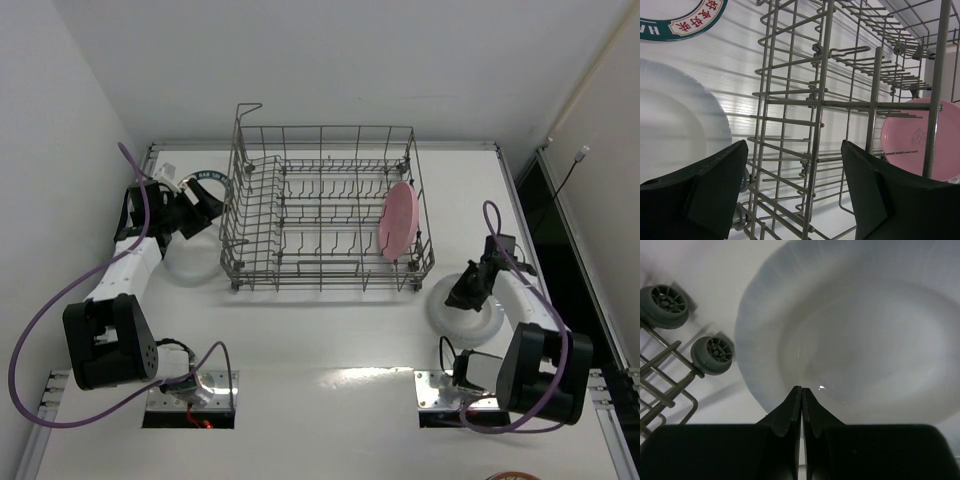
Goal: Load the plates into the dish rack
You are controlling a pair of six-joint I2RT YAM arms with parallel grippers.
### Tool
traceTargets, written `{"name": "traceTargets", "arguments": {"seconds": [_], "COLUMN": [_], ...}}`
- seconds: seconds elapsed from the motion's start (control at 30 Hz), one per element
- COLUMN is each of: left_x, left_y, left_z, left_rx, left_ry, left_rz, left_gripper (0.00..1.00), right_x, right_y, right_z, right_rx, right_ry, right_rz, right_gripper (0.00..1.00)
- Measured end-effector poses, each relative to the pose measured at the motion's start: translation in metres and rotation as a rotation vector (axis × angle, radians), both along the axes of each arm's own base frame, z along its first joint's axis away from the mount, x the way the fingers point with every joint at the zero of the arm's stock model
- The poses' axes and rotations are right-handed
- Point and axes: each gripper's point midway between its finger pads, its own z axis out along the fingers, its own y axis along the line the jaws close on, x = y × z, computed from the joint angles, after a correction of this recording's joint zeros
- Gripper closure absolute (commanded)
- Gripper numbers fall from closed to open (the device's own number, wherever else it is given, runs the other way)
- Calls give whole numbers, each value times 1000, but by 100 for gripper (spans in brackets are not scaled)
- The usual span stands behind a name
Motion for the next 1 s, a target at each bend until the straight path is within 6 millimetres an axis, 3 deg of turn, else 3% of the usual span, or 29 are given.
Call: {"name": "traceTargets", "arguments": {"seconds": [0.3,0.4,0.7,1.0], "left_x": [0,0,0,-1], "left_y": [0,0,0,0], "left_z": [0,0,0,-1], "left_rx": [0,0,0,-1], "left_ry": [0,0,2,4], "left_rz": [0,0,0,0], "left_gripper": [27,27,27,27], "right_x": [-6,0,44,114], "right_y": [-4,-6,-7,-33], "right_z": [-25,-26,-23,-8], "right_rx": [0,1,58,62], "right_ry": [109,118,84,12], "right_rz": [-10,-15,-3,-37], "right_gripper": [100,100,100,100]}}
